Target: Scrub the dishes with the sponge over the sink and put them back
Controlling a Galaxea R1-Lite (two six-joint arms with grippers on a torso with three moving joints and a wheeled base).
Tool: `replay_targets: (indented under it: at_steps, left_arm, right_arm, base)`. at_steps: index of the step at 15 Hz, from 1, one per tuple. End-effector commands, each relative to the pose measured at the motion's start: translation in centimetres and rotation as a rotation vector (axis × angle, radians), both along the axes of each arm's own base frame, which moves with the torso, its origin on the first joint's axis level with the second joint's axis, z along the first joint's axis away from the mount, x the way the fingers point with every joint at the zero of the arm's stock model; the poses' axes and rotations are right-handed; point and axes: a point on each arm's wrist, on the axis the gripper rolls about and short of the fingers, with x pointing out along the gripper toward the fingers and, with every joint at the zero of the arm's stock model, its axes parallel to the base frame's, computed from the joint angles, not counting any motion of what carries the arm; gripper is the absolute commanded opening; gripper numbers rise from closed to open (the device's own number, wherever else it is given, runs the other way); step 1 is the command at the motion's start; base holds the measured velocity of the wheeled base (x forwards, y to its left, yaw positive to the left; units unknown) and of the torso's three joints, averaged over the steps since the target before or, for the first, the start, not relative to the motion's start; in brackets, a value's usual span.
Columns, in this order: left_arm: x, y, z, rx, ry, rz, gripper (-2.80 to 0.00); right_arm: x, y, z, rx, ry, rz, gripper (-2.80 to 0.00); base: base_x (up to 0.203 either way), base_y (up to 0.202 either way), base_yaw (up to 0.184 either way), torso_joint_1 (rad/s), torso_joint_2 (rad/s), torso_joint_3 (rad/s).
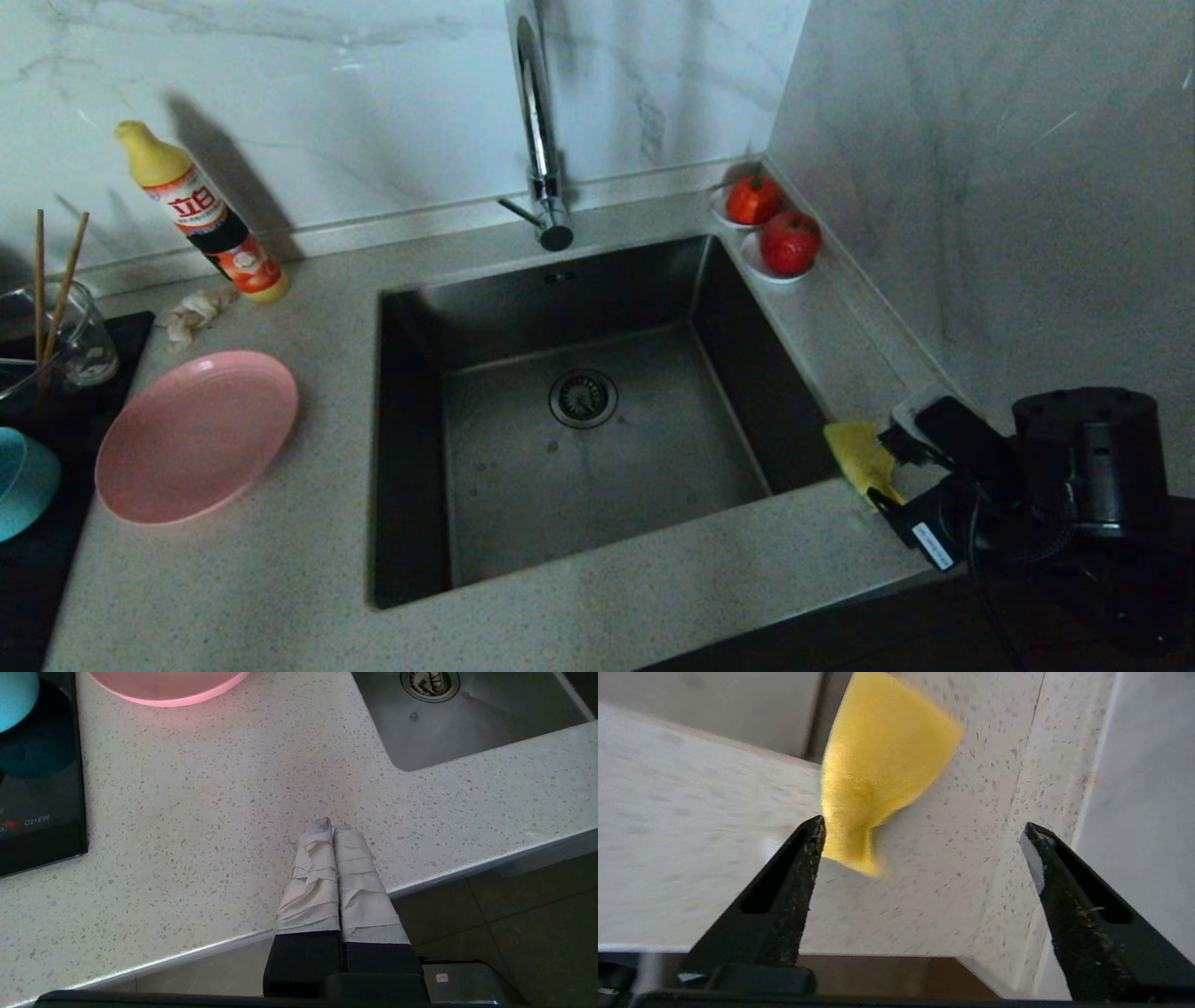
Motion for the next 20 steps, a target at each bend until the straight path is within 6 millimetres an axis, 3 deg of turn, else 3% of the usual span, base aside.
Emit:
replay_targets:
  at_steps: [1, 2, 9, 13, 20]
  left_arm:
    - [0.0, 0.0, 0.0, 0.000, 0.000, -0.001, -2.80]
    - [0.0, 0.0, 0.0, 0.000, 0.000, -0.001, -2.80]
    - [0.0, 0.0, 0.0, 0.000, 0.000, -0.001, -2.80]
    - [0.0, 0.0, 0.0, 0.000, 0.000, -0.001, -2.80]
    - [0.0, 0.0, 0.0, 0.000, -0.002, -0.001, -2.80]
  right_arm:
    - [-2.0, -0.2, 1.9, 0.073, -0.045, 0.035, 0.00]
    - [-2.8, -0.3, 2.2, 0.101, -0.036, 0.046, -2.80]
    - [-6.7, -2.1, 4.5, 0.250, -0.099, 0.131, -2.80]
    - [-9.4, -4.1, 4.4, 0.325, -0.107, 0.256, -2.80]
    - [-14.5, -7.8, 4.0, 0.420, -0.071, 0.266, -2.80]
  base:
    - [0.000, 0.000, 0.000, 0.000, 0.00, 0.000]
    - [0.000, 0.000, 0.000, 0.000, 0.00, 0.000]
    - [0.000, 0.000, 0.000, 0.000, 0.00, 0.000]
    - [0.000, 0.000, 0.000, 0.000, 0.00, 0.000]
    - [0.000, 0.000, 0.000, 0.000, 0.00, 0.000]
